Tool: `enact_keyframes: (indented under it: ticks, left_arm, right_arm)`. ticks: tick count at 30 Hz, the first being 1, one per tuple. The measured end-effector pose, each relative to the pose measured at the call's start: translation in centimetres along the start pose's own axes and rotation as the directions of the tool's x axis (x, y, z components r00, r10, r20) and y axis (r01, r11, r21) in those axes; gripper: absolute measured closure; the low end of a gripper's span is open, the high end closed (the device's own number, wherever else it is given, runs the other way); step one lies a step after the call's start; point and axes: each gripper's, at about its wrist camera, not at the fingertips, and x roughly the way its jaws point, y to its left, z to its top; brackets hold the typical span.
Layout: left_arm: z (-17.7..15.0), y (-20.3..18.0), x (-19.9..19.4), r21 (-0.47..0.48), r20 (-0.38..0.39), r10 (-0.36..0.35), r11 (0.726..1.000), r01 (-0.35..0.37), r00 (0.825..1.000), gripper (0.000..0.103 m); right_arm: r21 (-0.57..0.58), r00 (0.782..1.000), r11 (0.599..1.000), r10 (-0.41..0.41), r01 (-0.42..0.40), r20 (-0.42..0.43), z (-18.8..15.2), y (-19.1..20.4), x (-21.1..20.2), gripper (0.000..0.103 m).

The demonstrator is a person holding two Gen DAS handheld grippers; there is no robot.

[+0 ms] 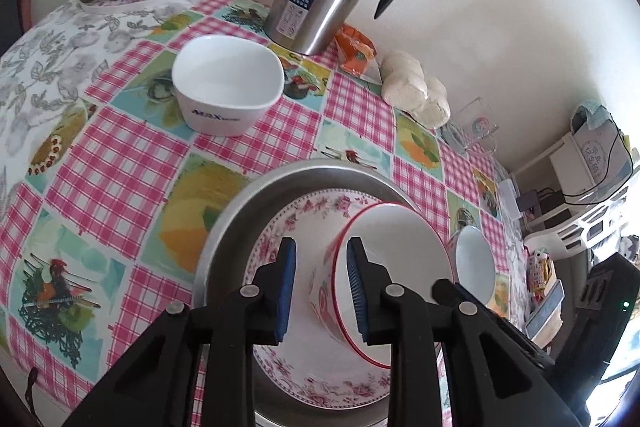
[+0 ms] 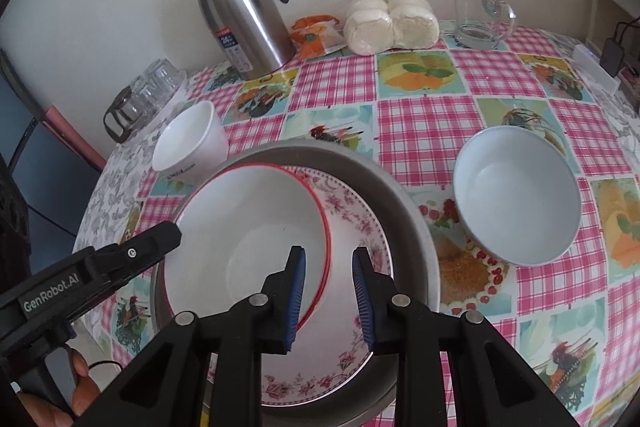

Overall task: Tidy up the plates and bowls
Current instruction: 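Open both tools to release the strawberry bowl, then raise both open tools away from the stacked dishes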

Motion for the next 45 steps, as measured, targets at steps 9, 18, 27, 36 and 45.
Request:
enact_keyframes:
  ticks: [9,18,27,36,45]
  left_arm:
    - [0.6,1.3,-1.5,-0.060,0.063,0.171,0.984,-0.168,0.983,0.034]
    - [0.5,2.2,-1.6,-0.082,0.067,0.250,0.966,-0.244,0.966,0.016]
    - [0.6,2.4,-1.7,-0.056,0.090,0.323,0.946,-0.319,0.942,0.002]
    - [1.6,1.7,-3.6,-0.036,0.209,0.364,0.931,-0.364,0.908,0.002]
    - [2.5,0.3,-6.5,-0.011,0.351,0.340,0.933,-0.359,0.872,0.002]
  right_arm:
    - [-0.010,0.995,1.000,-0.012,0.013,0.103,0.6,1.0,-2.9,0.041]
    - [-0.060,0.991,0.997,-0.048,0.056,0.122,0.2,2.7,-3.8,0.016]
    - [-0.048,0.986,0.994,-0.092,0.100,0.142,0.2,2.2,-3.7,0.000]
    - [-0.046,0.972,0.991,-0.115,0.127,0.206,0.1,2.3,-4.8,0.000]
    - [-0.013,0.964,0.992,-0.119,0.126,0.238,0.2,3.4,-8.8,0.000]
